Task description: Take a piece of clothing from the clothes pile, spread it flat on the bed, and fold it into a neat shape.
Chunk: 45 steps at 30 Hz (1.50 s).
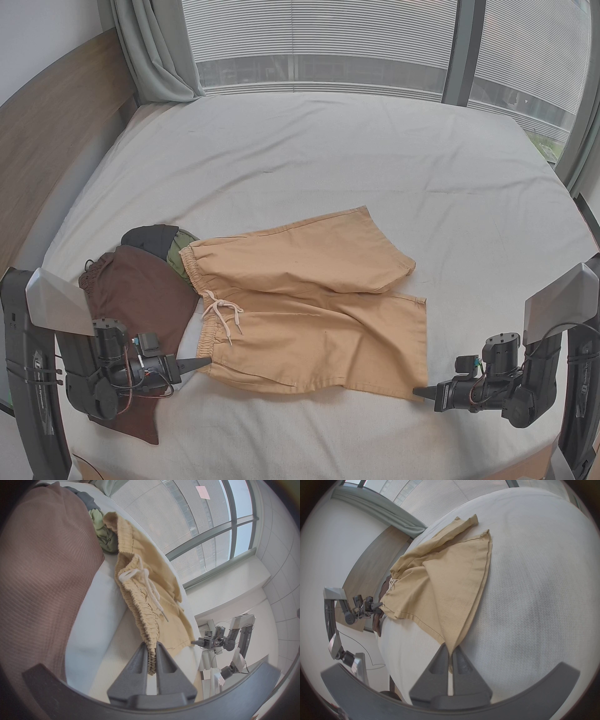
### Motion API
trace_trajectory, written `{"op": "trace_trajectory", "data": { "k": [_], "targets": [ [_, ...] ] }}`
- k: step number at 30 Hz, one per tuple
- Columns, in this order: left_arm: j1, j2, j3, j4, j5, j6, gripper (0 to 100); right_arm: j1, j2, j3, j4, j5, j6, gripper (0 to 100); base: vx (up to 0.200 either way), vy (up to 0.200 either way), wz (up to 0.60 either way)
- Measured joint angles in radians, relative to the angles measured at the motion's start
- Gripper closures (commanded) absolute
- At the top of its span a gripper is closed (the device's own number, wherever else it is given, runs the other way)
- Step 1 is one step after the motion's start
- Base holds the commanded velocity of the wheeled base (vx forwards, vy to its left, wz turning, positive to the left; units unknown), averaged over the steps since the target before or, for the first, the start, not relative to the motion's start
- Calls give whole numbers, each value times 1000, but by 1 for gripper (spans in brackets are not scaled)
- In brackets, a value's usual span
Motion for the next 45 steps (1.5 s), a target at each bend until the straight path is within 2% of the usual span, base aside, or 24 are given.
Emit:
{"op": "trace_trajectory", "data": {
  "k": [3,10,14,19,25,32,45],
  "targets": [
    [28,-33,32,0,-42,0,100,0,-3,13,0,0,-39,100,0,0,0],
    [77,-105,107,1,-82,1,100,-2,-7,34,-1,0,-89,100,0,0,0],
    [90,-133,152,1,-118,3,100,-3,-8,46,-4,0,-115,100,0,0,0],
    [95,-164,214,1,-127,15,100,-8,-10,70,-7,0,-150,100,0,0,0],
    [94,-178,259,2,-130,100,100,-6,-24,96,-7,5,-154,100,0,0,0],
    [92,-177,298,2,-130,150,100,-6,-31,130,-6,5,-194,100,0,0,0],
    [98,-121,357,2,-145,378,100,-10,-38,184,-7,43,-238,100,0,0,0]
  ]
}}
